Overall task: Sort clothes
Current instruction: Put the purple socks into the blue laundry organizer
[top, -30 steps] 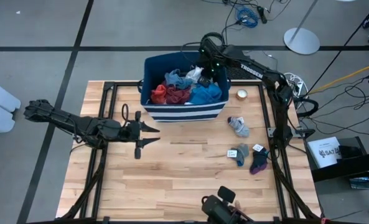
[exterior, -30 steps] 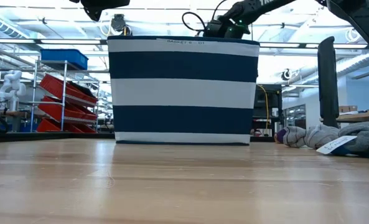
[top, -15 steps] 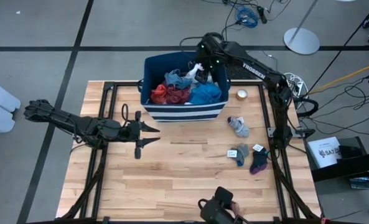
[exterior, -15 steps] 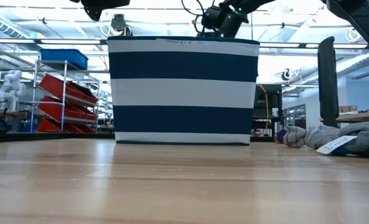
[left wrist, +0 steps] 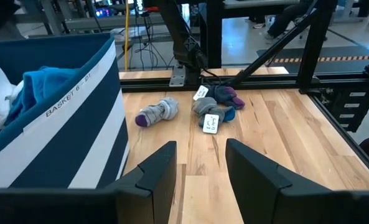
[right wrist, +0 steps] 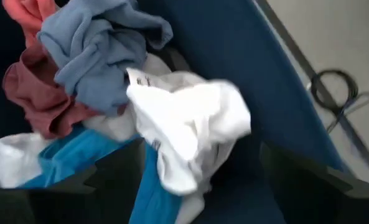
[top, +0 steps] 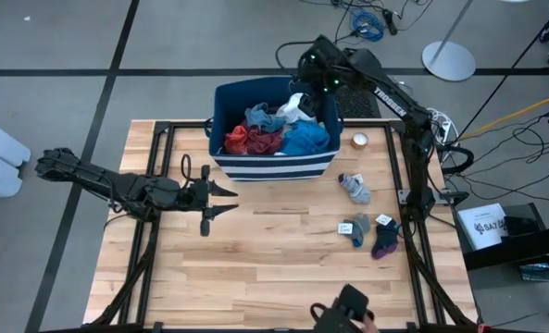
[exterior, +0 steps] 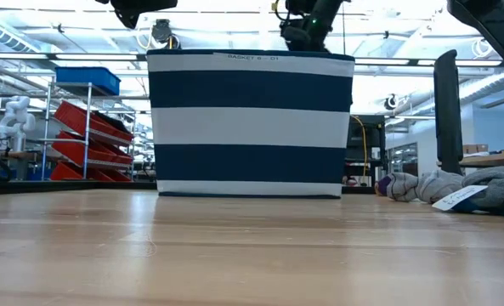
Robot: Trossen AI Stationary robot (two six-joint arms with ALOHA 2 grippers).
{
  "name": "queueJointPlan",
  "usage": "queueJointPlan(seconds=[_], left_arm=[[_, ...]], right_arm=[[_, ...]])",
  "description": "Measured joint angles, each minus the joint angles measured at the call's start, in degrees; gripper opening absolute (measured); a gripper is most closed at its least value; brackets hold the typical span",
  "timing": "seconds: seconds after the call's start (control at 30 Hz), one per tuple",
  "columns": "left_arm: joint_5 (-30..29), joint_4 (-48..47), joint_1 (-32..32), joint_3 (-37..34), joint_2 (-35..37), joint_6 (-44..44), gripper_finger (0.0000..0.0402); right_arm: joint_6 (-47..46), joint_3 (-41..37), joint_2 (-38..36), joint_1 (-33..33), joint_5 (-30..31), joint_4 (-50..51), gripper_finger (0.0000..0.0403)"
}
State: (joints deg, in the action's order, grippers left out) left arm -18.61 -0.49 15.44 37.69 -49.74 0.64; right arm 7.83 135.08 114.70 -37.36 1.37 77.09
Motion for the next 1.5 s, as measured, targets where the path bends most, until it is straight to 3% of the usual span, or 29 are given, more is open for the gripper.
queueJointPlan(seconds=[0.3,0.63,0.87,0.97,1.13,1.2,1.5], left_arm=[[0.00,0.04,0.00,0.00,0.00,0.00,0.0148],[-0.02,0.09,0.00,0.00,0.00,0.42,0.0148],[-0.02,1.68,0.00,0.00,0.00,0.55,0.0148],[0.25,3.39,0.02,0.00,0.00,0.55,0.0148],[1.33,4.75,0.07,0.00,-0.02,0.57,0.0148],[1.40,5.39,0.07,0.00,-0.02,0.57,0.0148],[1.44,9.36,0.07,0.00,-0.02,0.50,0.0148]], right_arm=[[-2.44,-0.50,-4.47,6.51,-3.13,10.15,0.0304],[-4.38,-0.49,-9.22,24.13,-18.49,12.88,0.0304],[-7.56,-1.11,-9.48,37.77,-19.72,12.66,0.0304],[-10.79,-3.05,-9.47,42.77,-17.21,12.40,0.0304],[-17.72,-9.93,-9.47,49.72,-1.61,12.89,0.0304],[-20.47,-14.01,-9.43,51.36,1.75,12.91,0.0304],[-28.12,-36.54,-12.39,53.24,1.50,12.85,0.0303]])
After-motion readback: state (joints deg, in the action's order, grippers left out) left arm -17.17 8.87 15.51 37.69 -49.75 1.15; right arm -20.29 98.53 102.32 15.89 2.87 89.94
